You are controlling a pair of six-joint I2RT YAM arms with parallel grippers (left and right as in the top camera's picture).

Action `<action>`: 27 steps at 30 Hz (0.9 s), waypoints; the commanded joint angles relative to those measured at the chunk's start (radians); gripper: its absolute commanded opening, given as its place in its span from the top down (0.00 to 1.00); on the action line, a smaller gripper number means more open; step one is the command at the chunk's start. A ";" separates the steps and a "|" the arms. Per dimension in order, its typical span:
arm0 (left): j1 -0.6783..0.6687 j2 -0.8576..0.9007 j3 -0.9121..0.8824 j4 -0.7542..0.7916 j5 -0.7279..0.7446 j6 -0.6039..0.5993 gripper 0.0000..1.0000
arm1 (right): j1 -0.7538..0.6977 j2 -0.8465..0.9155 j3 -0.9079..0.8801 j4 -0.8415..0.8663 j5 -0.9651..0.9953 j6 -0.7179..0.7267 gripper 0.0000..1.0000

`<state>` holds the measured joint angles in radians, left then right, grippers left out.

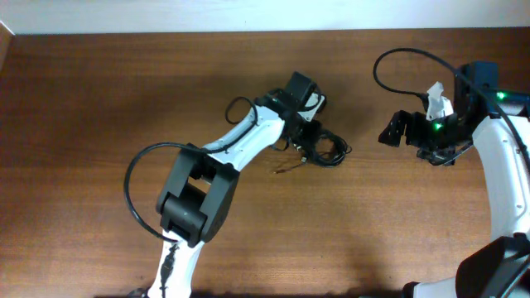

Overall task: Untangle cables
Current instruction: 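Move both grippers forward toward the black cable bundle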

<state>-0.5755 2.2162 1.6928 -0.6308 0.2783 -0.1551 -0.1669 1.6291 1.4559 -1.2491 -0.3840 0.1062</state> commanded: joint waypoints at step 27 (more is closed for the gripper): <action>0.037 -0.021 0.180 -0.340 0.268 0.293 0.73 | 0.066 0.003 -0.347 0.454 -0.191 0.006 0.43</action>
<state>-0.5503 2.2158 1.8465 -0.9585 0.5217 0.1951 -0.1402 1.6333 1.1210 -0.8364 -0.5518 0.1181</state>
